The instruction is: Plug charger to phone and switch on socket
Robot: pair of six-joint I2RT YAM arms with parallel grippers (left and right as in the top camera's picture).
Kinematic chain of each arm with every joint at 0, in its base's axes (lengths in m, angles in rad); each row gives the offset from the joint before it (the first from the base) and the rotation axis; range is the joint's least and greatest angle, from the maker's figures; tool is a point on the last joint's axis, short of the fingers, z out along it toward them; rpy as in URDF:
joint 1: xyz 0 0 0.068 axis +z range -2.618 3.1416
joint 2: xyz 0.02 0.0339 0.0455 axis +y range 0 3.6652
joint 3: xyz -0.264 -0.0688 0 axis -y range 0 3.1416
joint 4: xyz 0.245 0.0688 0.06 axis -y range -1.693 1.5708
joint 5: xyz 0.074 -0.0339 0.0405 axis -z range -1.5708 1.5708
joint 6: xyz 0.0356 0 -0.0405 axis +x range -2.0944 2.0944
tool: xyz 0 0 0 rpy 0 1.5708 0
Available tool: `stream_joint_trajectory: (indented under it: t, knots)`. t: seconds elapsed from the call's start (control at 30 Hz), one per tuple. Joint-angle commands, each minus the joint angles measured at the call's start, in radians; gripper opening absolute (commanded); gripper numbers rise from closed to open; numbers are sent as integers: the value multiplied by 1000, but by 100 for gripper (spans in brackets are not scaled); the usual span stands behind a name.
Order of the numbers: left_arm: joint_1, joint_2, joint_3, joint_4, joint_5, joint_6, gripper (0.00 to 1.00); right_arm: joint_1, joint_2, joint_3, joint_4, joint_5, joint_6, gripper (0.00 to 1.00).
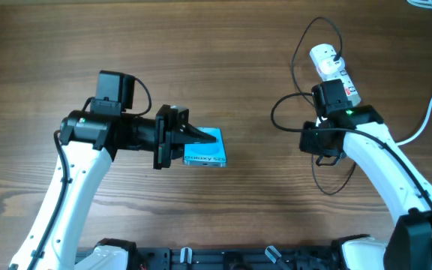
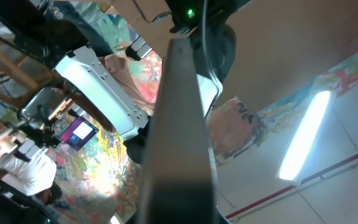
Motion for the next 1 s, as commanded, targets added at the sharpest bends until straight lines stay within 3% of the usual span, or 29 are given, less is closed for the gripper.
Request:
stream_joint_trajectory:
  t: [0.0,0.17,0.33,0.97]
  knots:
    - [-20,-5,19,-45,-38,-70,4,-4,15,-2,-4,17,-14,4]
    - [-33,-5,19,-184,-122,-103,4,-4,16,-2,-12,17,7,4]
    - [-50,-6,19,-319,-138,-59,4,-4,16,-2,-26,17,6,4]
    - [-111,-5,19,-327,-108,-82,4,-4,16,-2,-15,17,16,4]
